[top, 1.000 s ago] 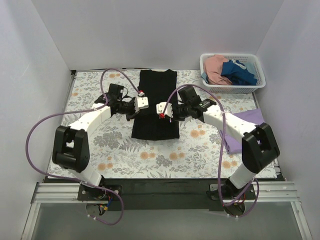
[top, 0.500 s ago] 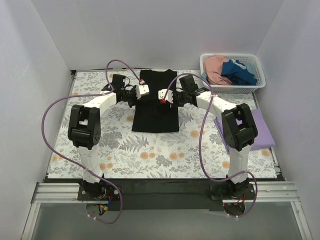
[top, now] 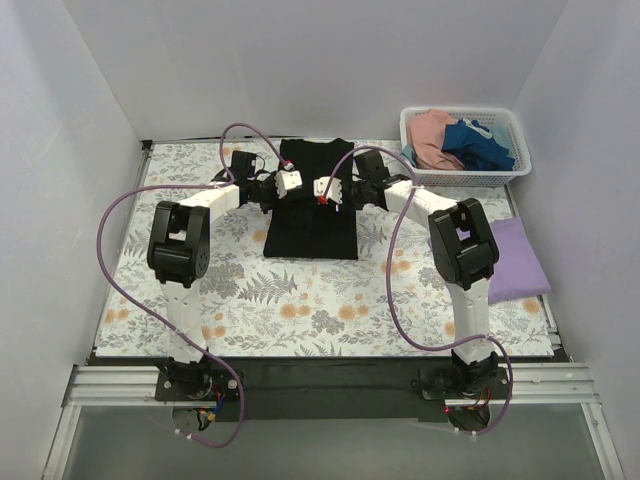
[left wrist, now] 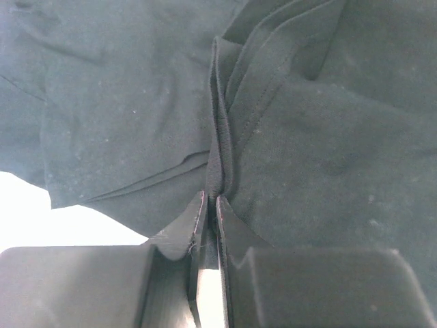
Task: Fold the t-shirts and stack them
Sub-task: Fold the tshirt
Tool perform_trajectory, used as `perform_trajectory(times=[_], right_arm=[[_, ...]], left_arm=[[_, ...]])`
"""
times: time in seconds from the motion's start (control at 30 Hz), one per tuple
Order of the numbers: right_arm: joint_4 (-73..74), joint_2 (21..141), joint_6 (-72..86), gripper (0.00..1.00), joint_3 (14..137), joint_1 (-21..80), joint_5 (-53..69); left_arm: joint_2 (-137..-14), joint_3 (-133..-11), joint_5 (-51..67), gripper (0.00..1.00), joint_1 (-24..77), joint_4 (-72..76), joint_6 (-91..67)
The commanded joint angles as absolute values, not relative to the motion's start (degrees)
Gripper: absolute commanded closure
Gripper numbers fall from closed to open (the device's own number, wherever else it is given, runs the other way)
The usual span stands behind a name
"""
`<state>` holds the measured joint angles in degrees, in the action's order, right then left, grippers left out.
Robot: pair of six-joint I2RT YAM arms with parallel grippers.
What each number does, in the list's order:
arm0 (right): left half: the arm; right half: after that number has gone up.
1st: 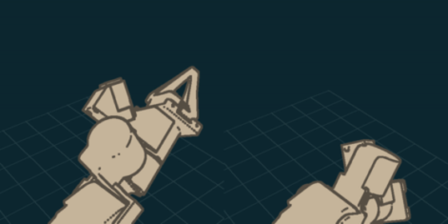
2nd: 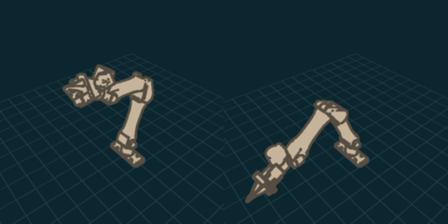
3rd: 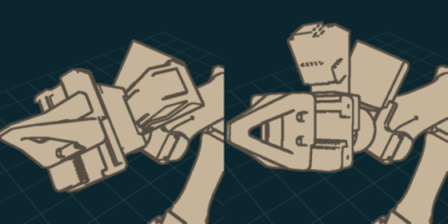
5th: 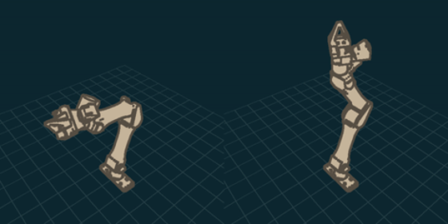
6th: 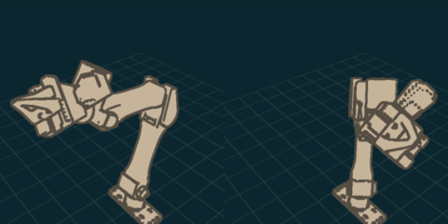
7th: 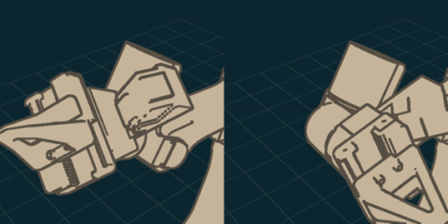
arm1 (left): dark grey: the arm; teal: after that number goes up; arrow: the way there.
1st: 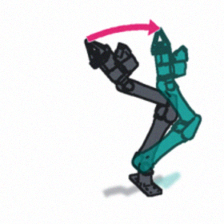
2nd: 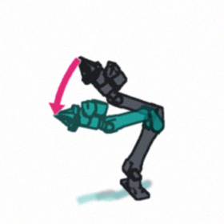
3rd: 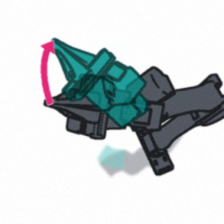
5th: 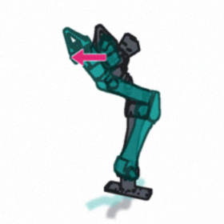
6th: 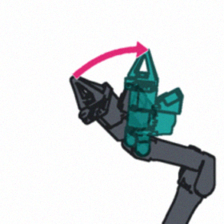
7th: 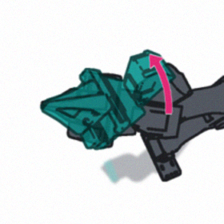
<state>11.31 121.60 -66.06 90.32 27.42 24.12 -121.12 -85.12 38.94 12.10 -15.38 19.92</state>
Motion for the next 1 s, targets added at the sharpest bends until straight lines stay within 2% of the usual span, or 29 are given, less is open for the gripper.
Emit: perform_trajectory(times=[0.0, 0.27, 0.33, 0.4, 0.43, 0.47, 0.5, 0.53, 0.63, 0.77, 0.8, 0.83, 0.9, 0.97], right_arm=[[7.9, 123.7, -67.2, 0.99, 92.2, 26.9, 23.3], [6.0, 124.5, -68.2, 0.99, 89.7, 26.9, 21.6], [6.0, 123.8, -67.9, 0.99, 89.7, 26.9, 20.7], [6.1, 122.4, -65.9, 0.9, 90.2, 26.9, 18.6], [6.2, 121.6, -65.0, 0.76, 90.5, 26.9, 17.8], [6.2, 120.7, -64.4, 0.67, 90.4, 26.9, 17.0], [6.1, 118.4, -62.3, 0.58, 90.4, 26.8, 15.7], [6.1, 117.1, -61.1, 0.45, 90.5, 26.7, 15.0], [7.3, 111.5, -56.0, 0.34, 89.9, 26.6, 14.4], [15.1, 107.1, -44.3, 0.3, 91.8, 26.7, 18.4], [19.1, 106.8, -40.6, 0.3, 93.6, 26.7, 21.4], [21.6, 106.9, -37.5, 0.32, 94.3, 26.7, 23.3], [25.9, 107.1, -27.9, 0.39, 94.1, 26.9, 29.1], [26.5, 106.9, -19.8, 0.5, 91.5, 27.3, 32.9]], left_arm=[[-121.3, -86.9, 38.4, 1.0, 11.7, -12.7, 21.0], [-123.2, -85.6, 37.5, 0.99, 11.6, -11.3, 20.7], [-123.0, -85.7, 37.4, 0.93, 11.7, -11.0, 18.7], [-122.2, -87.2, 36.3, 0.8, 11.5, -10.5, 15.8], [-121.7, -88.1, 36.3, 0.78, 10.8, -10.5, 11.8], [-121.1, -88.9, 36.7, 0.75, 10.2, -10.6, 9.2], [-119.8, -90.7, 37.1, 0.67, 8.9, -11.1, 6.9], [-118.8, -91.5, 37.3, 0.64, 8.2, -11.7, 4.8], [-114.6, -93.5, 38.8, 0.58, 5.2, -14.7, -4.9], [-109.4, -92.7, 42.3, 0.52, 3.3, -24.3, -14.8], [-108.7, -92.2, 43.7, 0.47, 3.4, -26.7, -17.2], [-107.2, -90.3, 46.9, 0.43, 3.5, -28.4, -19.2], [-106.4, -87.6, 50.1, 0.42, 4.1, -31.7, -25.5], [-105.6, -83.0, 54.8, 0.42, 4.9, -34.1, -28.6]])
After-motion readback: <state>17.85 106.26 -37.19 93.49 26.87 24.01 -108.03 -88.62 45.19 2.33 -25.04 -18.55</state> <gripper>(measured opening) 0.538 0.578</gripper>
